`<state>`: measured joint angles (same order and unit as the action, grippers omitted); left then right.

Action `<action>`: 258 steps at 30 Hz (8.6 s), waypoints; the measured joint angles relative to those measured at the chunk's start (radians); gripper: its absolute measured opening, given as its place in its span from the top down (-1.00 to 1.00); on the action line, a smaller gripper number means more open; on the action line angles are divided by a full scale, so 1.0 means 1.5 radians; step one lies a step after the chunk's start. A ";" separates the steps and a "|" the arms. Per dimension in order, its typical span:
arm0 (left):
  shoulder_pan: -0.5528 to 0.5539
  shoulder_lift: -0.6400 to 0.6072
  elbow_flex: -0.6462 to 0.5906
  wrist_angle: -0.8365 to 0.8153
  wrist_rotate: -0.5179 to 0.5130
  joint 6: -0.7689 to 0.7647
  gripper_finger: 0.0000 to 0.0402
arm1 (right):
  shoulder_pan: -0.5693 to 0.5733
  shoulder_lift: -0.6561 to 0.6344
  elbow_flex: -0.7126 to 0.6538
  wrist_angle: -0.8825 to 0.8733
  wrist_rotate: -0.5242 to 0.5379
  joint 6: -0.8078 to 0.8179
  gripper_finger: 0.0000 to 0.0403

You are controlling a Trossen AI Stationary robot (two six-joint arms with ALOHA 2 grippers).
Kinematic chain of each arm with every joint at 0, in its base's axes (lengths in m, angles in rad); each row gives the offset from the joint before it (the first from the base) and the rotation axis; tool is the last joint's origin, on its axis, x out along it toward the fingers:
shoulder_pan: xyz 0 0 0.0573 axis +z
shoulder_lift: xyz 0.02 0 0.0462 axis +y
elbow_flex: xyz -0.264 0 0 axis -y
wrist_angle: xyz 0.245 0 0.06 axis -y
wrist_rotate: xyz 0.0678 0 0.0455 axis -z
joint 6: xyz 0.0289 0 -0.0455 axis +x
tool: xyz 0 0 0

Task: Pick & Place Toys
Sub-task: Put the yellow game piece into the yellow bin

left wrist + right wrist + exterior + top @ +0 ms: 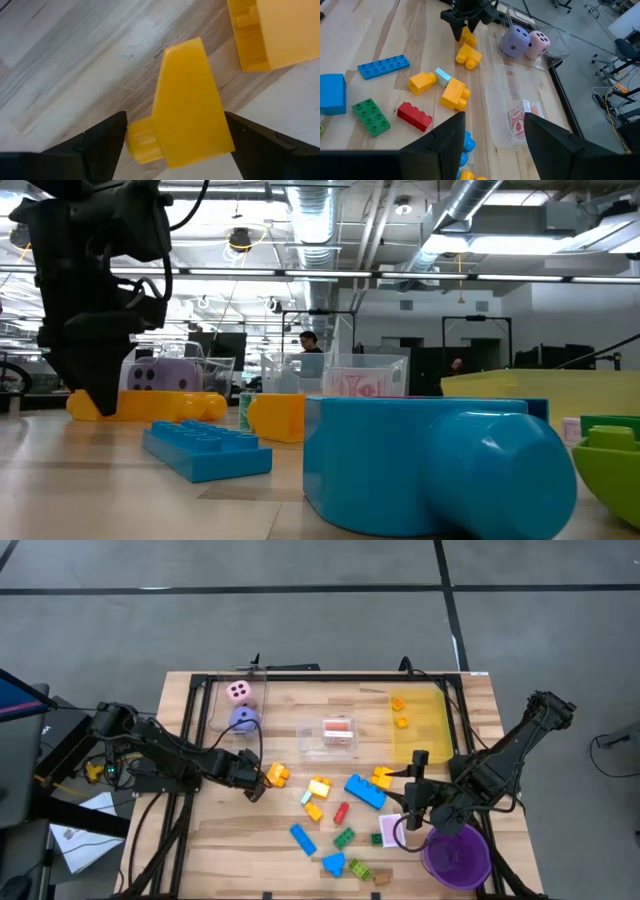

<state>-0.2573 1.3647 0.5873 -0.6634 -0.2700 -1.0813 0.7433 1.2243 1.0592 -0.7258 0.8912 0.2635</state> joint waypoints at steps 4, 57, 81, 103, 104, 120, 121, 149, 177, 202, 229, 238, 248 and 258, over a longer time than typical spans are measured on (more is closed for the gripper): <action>0.001 -0.001 0.000 0.000 0.004 0.007 -0.44 | 0.000 0.000 0.000 0.003 0.000 -0.001 0.03; -0.066 -0.065 0.025 0.616 0.062 0.542 0.59 | -0.048 0.221 0.055 0.432 -0.187 -0.474 0.03; -0.005 0.084 0.024 0.505 -0.083 0.558 -0.63 | -0.011 0.178 0.055 0.396 -0.185 -0.442 0.03; 0.066 0.079 0.003 0.410 0.068 0.410 -0.52 | -0.011 0.178 0.055 0.361 -0.175 -0.407 0.03; 0.066 0.073 -0.001 0.408 0.068 0.412 -0.51 | -0.011 0.178 0.055 0.361 -0.175 -0.407 0.03; -0.016 -0.038 -0.028 0.496 -0.032 0.639 -0.52 | -0.012 0.178 0.055 0.358 -0.175 -0.407 0.03; -0.026 -0.043 -0.028 0.495 -0.040 0.683 -0.52 | -0.012 0.178 0.055 0.357 -0.175 -0.407 0.03; 0.099 0.034 -0.027 0.355 0.071 0.893 -0.64 | -0.011 0.138 0.055 0.322 -0.175 -0.366 0.03; -0.069 0.023 -0.027 0.526 0.089 0.632 -0.63 | -0.011 0.138 0.055 0.300 -0.175 -0.332 0.03; -0.137 0.022 -0.026 0.429 -0.026 0.076 -0.63 | -0.012 0.138 0.055 0.300 -0.175 -0.326 0.03; -0.140 -0.227 -0.029 0.082 0.061 0.376 -0.64 | -0.012 0.138 0.055 0.298 -0.175 -0.327 0.03; -0.152 -0.198 -0.024 0.100 -0.060 0.257 -0.64 | -0.012 0.138 0.055 0.296 -0.175 -0.325 0.03; -0.141 0.145 0.242 -0.198 -0.065 0.108 -0.64 | -0.021 0.138 0.055 0.296 -0.175 -0.320 0.03; -0.139 0.227 0.356 -0.291 -0.032 -0.062 -0.64 | -0.020 0.138 0.055 0.294 -0.175 -0.304 0.03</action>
<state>-0.4653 1.7060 1.1213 -1.0992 -0.3185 -1.1738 0.7129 1.4308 1.1413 -0.2848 0.6289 -0.1928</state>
